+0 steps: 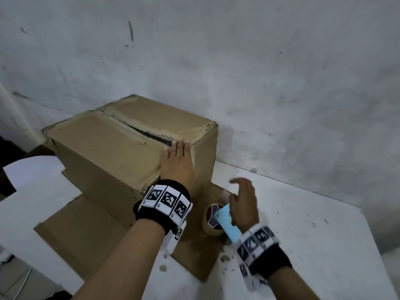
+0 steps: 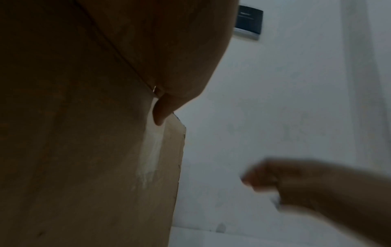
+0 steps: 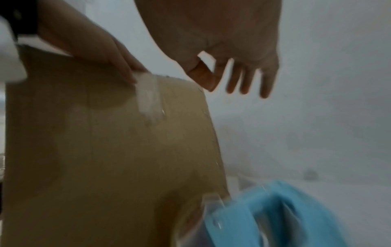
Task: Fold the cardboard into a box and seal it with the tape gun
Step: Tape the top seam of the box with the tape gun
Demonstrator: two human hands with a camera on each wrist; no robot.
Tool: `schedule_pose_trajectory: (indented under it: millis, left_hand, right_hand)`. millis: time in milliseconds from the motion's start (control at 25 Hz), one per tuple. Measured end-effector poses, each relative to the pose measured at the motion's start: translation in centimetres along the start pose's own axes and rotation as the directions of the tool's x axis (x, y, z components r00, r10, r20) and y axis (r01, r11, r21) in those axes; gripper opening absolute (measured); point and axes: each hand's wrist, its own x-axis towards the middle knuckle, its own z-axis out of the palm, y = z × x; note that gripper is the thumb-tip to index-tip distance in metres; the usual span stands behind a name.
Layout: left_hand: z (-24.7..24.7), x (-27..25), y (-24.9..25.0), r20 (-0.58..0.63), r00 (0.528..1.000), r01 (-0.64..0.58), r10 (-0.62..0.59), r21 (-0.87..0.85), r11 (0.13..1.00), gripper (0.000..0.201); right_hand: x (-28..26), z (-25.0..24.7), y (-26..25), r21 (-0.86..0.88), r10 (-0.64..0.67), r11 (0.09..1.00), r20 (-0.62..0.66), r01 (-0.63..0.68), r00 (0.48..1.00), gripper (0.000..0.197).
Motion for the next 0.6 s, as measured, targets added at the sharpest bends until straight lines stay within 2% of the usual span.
schedule_pose_trajectory:
  millis: [40, 80, 120, 160, 200, 320, 440, 480, 600]
  left_hand:
    - [0.0, -0.3, 0.0, -0.007, 1.0, -0.008, 0.008, 0.015, 1.0, 0.059]
    - [0.0, -0.5, -0.1, -0.008, 1.0, -0.028, 0.028, 0.018, 0.999, 0.057]
    - [-0.2, -0.7, -0.3, -0.002, 0.999, -0.051, 0.051, 0.011, 0.999, 0.057]
    - [-0.5, -1.0, -0.6, 0.004, 0.998, -0.063, 0.063, -0.009, 0.998, 0.058]
    - [-0.9, -1.6, -1.0, 0.015, 0.998, -0.059, 0.059, -0.028, 0.998, 0.059]
    - [-1.0, -4.0, -4.1, 0.004, 1.0, -0.002, 0.002, 0.006, 1.0, 0.059]
    - [0.1, -6.2, -7.0, -0.099, 0.995, 0.034, -0.033, 0.004, 0.999, 0.065]
    - [0.3, -6.4, -7.1, -0.132, 0.991, 0.025, -0.025, -0.007, 1.0, 0.067]
    - [0.9, -5.5, -6.4, -0.17, 0.982, 0.072, -0.078, -0.042, 0.997, 0.065]
  right_hand:
    - [1.0, -0.2, -2.6, 0.02, -0.17, 0.985, 0.031, 0.169, 0.985, 0.049]
    - [2.1, 0.1, -4.8, -0.011, -0.322, 0.946, 0.108, 0.325, 0.94, 0.057]
    - [3.2, 0.6, -6.8, -0.065, -0.413, 0.898, 0.211, 0.434, 0.886, 0.063]
    - [4.0, 1.4, -8.2, -0.137, -0.434, 0.862, 0.296, 0.487, 0.851, 0.068]
    - [4.7, 1.9, -9.1, -0.215, -0.417, 0.838, 0.342, 0.502, 0.842, 0.072]
    - [5.7, 2.1, -10.2, -0.383, -0.383, 0.766, 0.373, 0.516, 0.845, 0.074]
    - [6.5, 1.7, -11.2, -0.515, -0.389, 0.63, 0.438, 0.581, 0.81, 0.077]
    - [7.0, 1.6, -11.7, -0.513, -0.377, 0.613, 0.478, 0.6, 0.794, 0.079]
    - [8.1, 1.8, -12.5, -0.447, -0.291, 0.668, 0.579, 0.595, 0.762, 0.078]
